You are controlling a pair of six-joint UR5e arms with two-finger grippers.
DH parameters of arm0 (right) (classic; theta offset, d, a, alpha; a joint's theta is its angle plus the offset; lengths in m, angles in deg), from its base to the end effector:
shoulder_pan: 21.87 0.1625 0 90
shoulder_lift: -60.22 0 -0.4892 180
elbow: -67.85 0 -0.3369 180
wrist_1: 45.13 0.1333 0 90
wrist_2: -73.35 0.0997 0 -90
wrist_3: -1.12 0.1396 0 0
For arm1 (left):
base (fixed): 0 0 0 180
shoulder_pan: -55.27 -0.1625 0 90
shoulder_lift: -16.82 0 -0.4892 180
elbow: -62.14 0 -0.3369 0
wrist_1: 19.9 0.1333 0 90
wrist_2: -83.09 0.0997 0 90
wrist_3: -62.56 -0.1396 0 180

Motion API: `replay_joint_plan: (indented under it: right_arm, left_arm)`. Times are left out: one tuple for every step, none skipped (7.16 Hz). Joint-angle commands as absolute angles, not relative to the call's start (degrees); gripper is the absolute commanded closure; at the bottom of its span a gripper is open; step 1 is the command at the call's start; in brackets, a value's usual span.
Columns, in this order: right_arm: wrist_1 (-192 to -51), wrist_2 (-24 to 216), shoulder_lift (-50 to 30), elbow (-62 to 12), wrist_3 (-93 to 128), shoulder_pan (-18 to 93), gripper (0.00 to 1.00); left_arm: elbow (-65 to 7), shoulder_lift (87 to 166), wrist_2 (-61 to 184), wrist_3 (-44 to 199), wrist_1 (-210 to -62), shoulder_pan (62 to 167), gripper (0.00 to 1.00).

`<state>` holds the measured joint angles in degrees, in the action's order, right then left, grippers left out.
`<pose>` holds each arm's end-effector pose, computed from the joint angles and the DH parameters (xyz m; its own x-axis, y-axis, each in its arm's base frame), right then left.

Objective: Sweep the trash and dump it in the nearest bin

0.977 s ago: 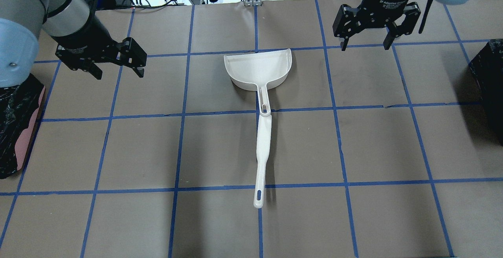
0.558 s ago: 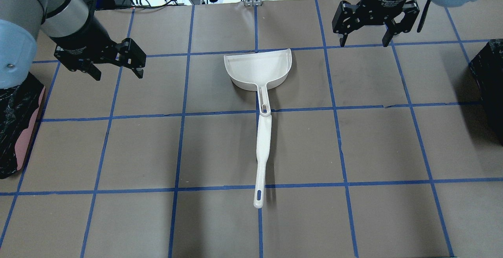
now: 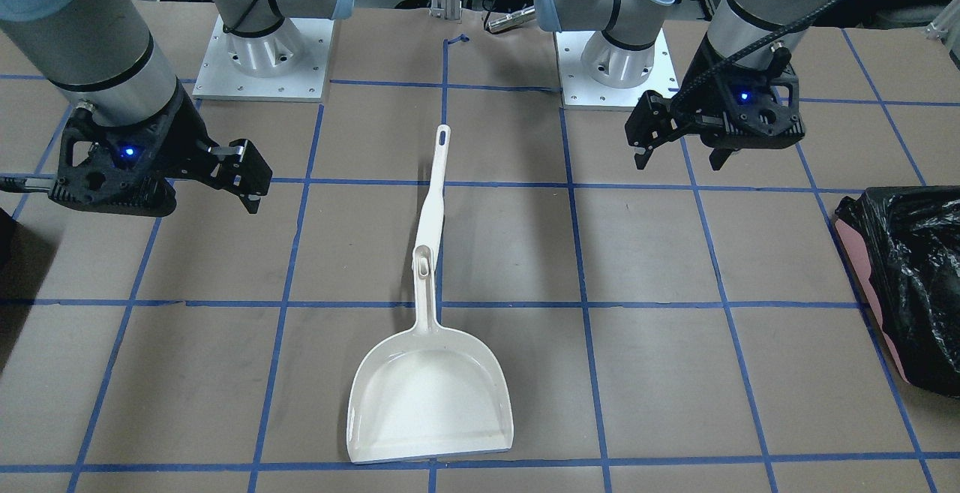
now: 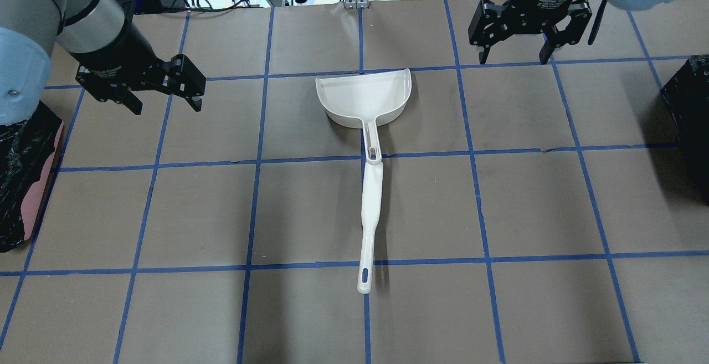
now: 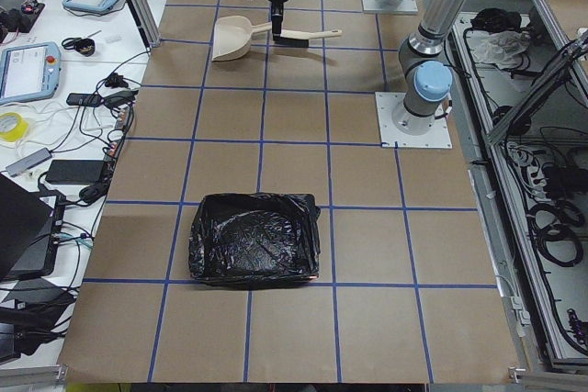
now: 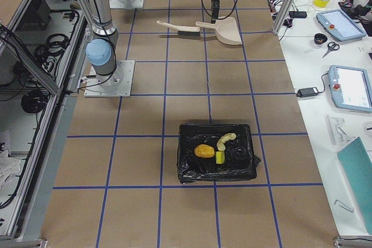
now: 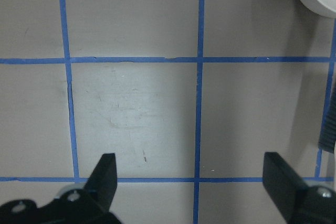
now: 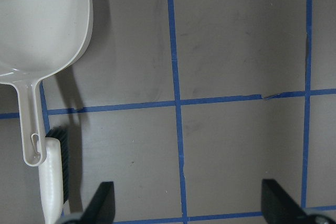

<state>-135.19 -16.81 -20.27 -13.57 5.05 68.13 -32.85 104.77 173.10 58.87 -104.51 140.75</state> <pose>0.1329 -0.5152 0.4984 -0.9976 0.0685 0.0038 0.0685 0.9975 0.0150 -0.0994 -0.4337 0.4989 -0.9999 -0.0146 -0.0029 -0.0144 0.9990 -0.0426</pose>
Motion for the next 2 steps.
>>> replay_joint_plan:
  right_arm:
    - [-135.1,-16.7,-20.3,-13.5,5.0,68.1,0.03]
    - [-135.0,-16.9,-20.7,-13.6,4.9,68.1,0.03]
  left_arm:
    - [-32.8,104.4,173.0,58.9,-104.8,140.8,0.00]
    - [-32.8,104.3,173.0,58.8,-105.6,140.9,0.00]
